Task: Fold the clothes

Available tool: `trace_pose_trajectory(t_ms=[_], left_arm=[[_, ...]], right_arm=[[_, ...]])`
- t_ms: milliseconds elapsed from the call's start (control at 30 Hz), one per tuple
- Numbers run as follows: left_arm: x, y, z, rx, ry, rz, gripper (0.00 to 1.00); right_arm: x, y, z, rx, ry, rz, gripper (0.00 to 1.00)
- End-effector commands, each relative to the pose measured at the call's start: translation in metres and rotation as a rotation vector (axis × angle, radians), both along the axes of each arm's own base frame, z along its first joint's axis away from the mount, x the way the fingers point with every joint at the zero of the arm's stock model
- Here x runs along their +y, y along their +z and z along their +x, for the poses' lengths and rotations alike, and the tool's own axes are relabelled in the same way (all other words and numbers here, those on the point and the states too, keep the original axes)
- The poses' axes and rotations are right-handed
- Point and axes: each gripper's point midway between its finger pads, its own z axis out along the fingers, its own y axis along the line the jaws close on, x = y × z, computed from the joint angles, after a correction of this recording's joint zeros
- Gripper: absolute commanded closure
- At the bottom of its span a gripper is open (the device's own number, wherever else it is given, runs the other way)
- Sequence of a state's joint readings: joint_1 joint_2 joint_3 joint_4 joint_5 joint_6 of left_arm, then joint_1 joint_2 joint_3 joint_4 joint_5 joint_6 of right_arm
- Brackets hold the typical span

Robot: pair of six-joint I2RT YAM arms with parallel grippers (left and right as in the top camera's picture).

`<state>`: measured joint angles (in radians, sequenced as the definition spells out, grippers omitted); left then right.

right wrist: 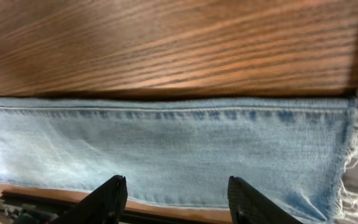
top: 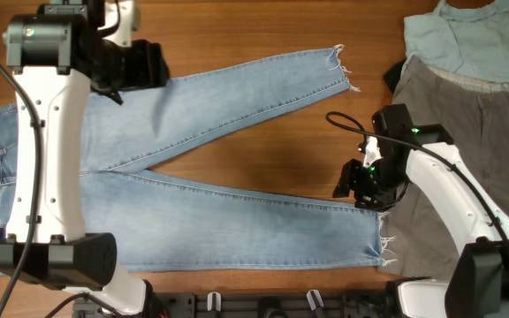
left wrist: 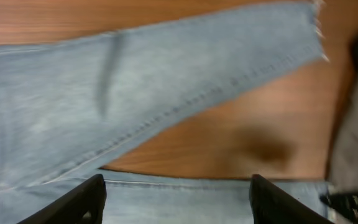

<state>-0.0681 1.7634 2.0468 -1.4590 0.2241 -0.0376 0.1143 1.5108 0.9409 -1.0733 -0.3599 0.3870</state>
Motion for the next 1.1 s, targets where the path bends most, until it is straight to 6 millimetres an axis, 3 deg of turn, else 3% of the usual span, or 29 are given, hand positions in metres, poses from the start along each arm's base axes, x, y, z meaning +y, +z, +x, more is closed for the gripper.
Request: trace_pose_trajectory(t_ms=[0,67,133,267,367,433,567,633,833,867,967,1067], left_arm=[[-0.04,-0.004,-0.012,0.018,-0.161,-0.05,0.26],[-0.052,-0.006,-0.016,0.021,-0.209,-0.037,0.25],[-0.064,-0.006,-0.021,0.022,-0.242,-0.037,0.25],[-0.068,-0.008,-0.023,0.022,-0.255,0.002,0.22],[-0.067,-0.008,-0.023,0.022,-0.254,0.004,0.2],[-0.068,-0.009,-0.025,0.029,-0.258,0.005,0.19],[-0.068,-0.01,-0.027,0.041,-0.258,0.006,0.19],[-0.068,-0.009,-0.025,0.031,-0.258,0.005,0.18],[-0.069,-0.008,-0.023,0.022,-0.258,0.004,0.16],[-0.069,-0.008,-0.023,0.022,-0.258,0.004,0.16],[-0.069,-0.008,-0.023,0.02,-0.258,0.004,0.16],[-0.069,-0.008,-0.023,0.021,-0.258,0.004,0.16]], right_arm=[[0.005,0.004,0.015,-0.068,0.018,0.031,0.44],[0.007,0.02,0.035,-0.163,0.02,0.041,0.44],[0.009,0.052,0.059,-0.312,0.053,0.048,0.43],[-0.012,0.139,0.096,-0.622,0.037,-0.078,0.36],[-0.016,0.186,0.102,-0.762,0.022,-0.094,0.31],[-0.017,0.192,0.089,-0.748,0.008,-0.093,0.3],[-0.036,0.14,0.029,-0.382,-0.099,-0.178,0.29],[-0.038,0.095,-0.009,-0.156,-0.126,-0.201,0.37],[-0.017,0.004,-0.07,0.118,-0.186,-0.085,0.4],[-0.017,-0.019,-0.081,0.151,-0.242,-0.088,0.39],[-0.017,-0.047,-0.083,0.133,-0.305,-0.087,0.34],[-0.018,-0.06,-0.076,0.095,-0.321,-0.085,0.32]])
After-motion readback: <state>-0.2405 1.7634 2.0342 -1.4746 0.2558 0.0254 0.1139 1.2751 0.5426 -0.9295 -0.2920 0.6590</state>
